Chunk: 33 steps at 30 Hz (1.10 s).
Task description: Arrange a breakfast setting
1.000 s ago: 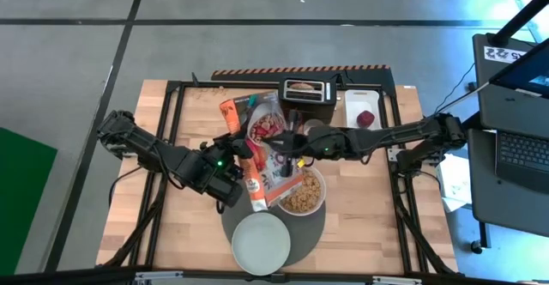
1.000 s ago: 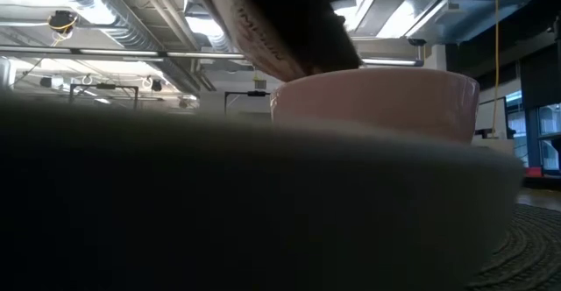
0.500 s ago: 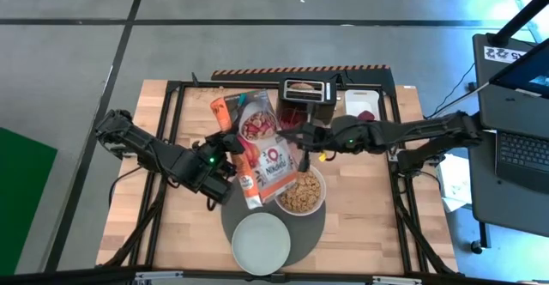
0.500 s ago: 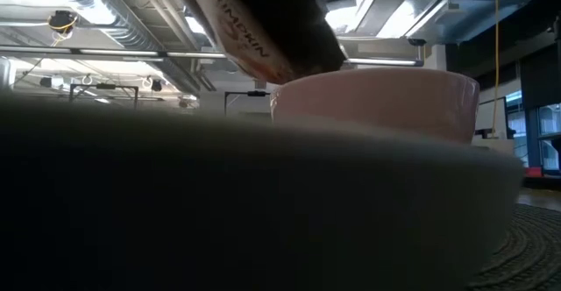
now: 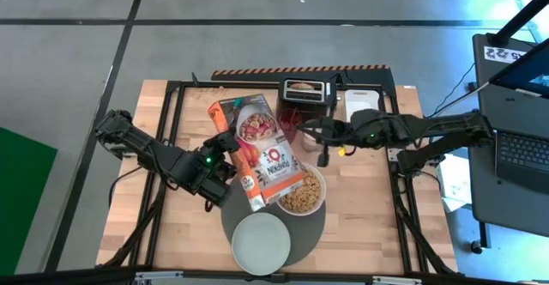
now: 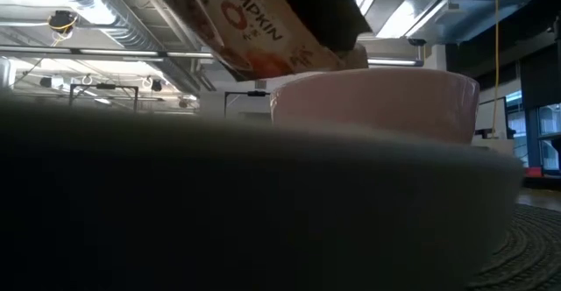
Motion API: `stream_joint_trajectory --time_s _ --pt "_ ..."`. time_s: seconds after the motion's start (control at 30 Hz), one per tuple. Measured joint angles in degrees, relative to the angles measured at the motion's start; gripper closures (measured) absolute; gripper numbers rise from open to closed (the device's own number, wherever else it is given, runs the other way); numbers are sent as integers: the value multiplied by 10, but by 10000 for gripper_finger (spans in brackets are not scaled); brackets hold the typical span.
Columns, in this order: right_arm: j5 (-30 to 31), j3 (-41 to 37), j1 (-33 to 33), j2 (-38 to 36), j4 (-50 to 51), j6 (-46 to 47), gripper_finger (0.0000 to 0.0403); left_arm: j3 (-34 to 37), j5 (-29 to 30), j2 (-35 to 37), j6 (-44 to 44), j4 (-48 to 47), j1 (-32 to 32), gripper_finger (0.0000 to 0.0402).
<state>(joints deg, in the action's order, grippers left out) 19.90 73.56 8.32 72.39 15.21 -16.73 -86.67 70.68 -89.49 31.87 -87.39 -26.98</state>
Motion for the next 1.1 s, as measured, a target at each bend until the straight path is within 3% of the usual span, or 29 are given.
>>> stream_joint_trajectory --time_s 0.27,0.6,0.8,1.1 --pt "6 -1 8 -33 66 14 398 0 -56 0 -225 -25 -14 276" --pt "96 -2 54 -46 134 32 398 0 -139 -2 -419 -21 -36 276" --pt "142 -2 72 -60 139 34 398 0 -214 -19 -577 32 -43 276" --pt "151 -2 72 -122 160 32 398 0 -220 -54 -705 140 -48 276"
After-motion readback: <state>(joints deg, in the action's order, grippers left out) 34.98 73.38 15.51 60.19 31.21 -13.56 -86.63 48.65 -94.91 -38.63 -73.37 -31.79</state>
